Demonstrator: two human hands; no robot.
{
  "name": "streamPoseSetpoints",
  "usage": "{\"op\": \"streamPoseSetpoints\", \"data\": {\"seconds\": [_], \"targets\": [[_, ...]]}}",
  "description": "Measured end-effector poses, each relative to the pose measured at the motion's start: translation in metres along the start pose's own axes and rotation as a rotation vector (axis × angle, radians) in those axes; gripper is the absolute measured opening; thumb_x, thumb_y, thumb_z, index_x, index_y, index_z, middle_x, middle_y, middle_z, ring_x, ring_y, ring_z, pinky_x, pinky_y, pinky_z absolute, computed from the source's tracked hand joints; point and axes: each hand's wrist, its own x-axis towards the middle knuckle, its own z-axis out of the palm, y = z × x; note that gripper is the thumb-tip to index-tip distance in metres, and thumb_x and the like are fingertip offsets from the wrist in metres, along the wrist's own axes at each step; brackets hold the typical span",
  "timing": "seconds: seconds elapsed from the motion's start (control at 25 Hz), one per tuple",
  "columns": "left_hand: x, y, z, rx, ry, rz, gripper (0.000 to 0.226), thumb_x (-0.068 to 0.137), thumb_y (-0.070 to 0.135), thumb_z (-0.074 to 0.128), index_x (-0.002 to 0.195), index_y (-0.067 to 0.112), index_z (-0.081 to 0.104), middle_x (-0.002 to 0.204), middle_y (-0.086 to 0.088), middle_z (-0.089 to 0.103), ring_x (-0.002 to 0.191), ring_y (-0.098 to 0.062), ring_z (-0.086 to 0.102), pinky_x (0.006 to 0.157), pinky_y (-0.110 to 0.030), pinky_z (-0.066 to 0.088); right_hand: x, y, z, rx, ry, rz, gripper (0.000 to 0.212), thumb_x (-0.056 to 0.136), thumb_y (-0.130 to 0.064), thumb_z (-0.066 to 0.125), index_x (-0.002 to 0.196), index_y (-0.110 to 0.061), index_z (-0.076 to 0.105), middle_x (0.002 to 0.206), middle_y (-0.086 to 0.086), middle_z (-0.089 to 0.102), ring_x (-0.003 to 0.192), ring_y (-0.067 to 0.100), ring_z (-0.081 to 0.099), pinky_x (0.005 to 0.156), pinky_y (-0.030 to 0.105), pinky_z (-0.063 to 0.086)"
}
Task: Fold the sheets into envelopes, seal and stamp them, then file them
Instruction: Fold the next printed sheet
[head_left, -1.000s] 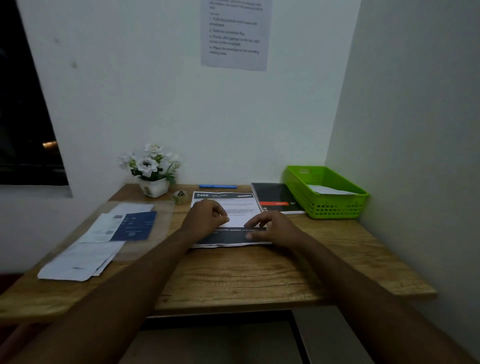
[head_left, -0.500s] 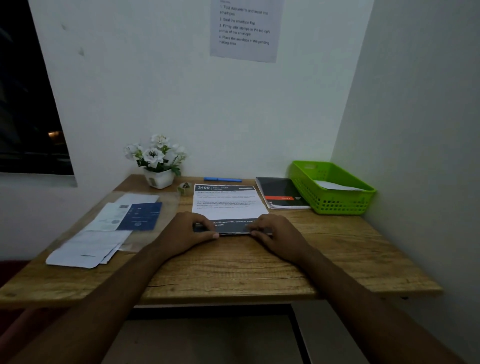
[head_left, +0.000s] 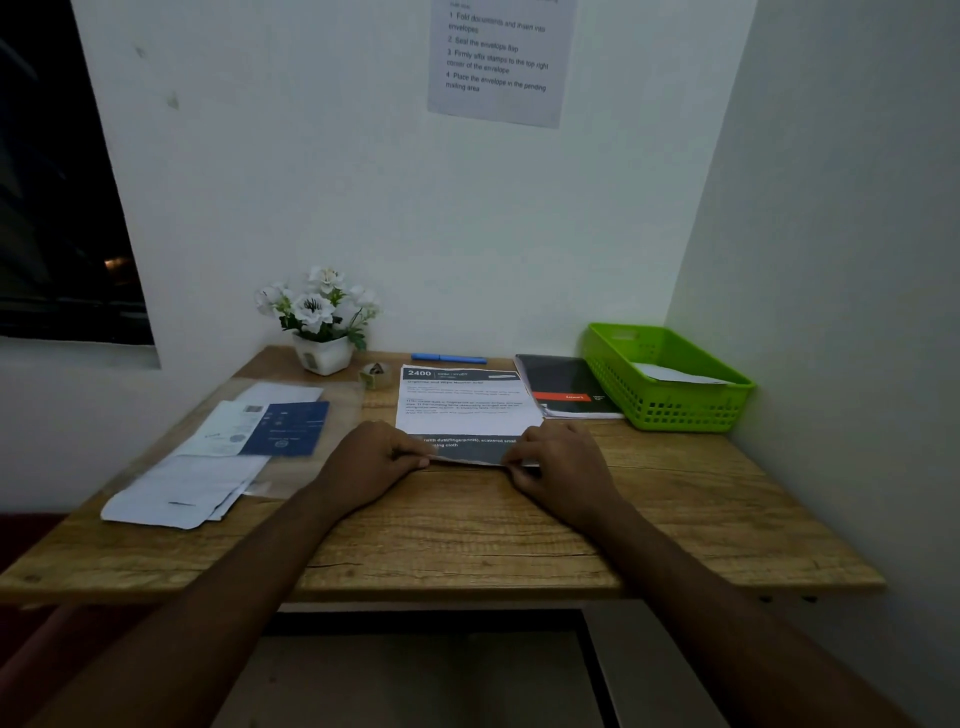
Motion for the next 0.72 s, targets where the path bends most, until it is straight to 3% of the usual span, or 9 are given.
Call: {"op": "streamPoseSetpoints", "data": {"seconds": [0.12, 0.2, 0.44, 0.6, 0.72], "targets": [[-0.001, 0.001, 0.001, 0.085, 0.019, 0.036, 0.023, 0.086, 0.022, 0.066, 0.109, 0.024, 0.071, 0.111, 0.001, 0.071, 0.098, -0.01, 0.064, 0.086, -0.023, 0.047, 0.002, -0.001, 0.0, -0.019, -0.014, -0.014, 0.016, 0.088, -0.033, 0.062, 0.098, -0.031, 0.074, 0.094, -0.008, 0.072, 0.091, 0.013, 0.06, 0.08, 0.03, 0.03], [-0.002, 0.004, 0.001, 0.103, 0.033, 0.061, 0.023, 0.086, 0.024, 0.065, 0.109, 0.021, 0.071, 0.11, 0.001, 0.071, 0.097, -0.009, 0.065, 0.085, -0.023, 0.049, 0.003, -0.002, 0.0, -0.031, -0.018, -0.029, 0.019, 0.09, -0.034, 0.059, 0.103, -0.031, 0.073, 0.097, -0.008, 0.071, 0.093, 0.013, 0.059, 0.081, 0.03, 0.03], [-0.004, 0.012, -0.003, 0.11, 0.112, 0.118, 0.016, 0.081, 0.017, 0.071, 0.096, 0.016, 0.075, 0.094, 0.001, 0.074, 0.083, -0.004, 0.065, 0.076, -0.02, 0.052, 0.003, -0.003, 0.002, -0.075, 0.035, -0.027, 0.015, 0.088, -0.035, 0.061, 0.095, -0.03, 0.074, 0.093, -0.007, 0.073, 0.09, 0.013, 0.06, 0.078, 0.03, 0.025], [-0.004, 0.017, -0.002, 0.183, 0.129, 0.082, 0.015, 0.076, 0.012, 0.076, 0.09, 0.016, 0.076, 0.089, 0.0, 0.075, 0.076, 0.003, 0.059, 0.072, -0.001, 0.038, 0.002, -0.001, 0.005, -0.064, 0.023, -0.015, 0.015, 0.09, -0.037, 0.061, 0.093, -0.03, 0.074, 0.093, -0.007, 0.073, 0.089, 0.014, 0.06, 0.084, 0.034, 0.033], [-0.003, 0.018, -0.001, 0.174, 0.122, 0.045, 0.017, 0.071, 0.016, 0.081, 0.087, 0.018, 0.077, 0.085, 0.002, 0.074, 0.074, 0.005, 0.059, 0.07, -0.002, 0.04, 0.001, 0.003, 0.007, -0.021, 0.013, 0.011, 0.016, 0.091, -0.038, 0.059, 0.096, -0.031, 0.073, 0.095, -0.008, 0.072, 0.093, 0.014, 0.058, 0.088, 0.036, 0.034]]}}
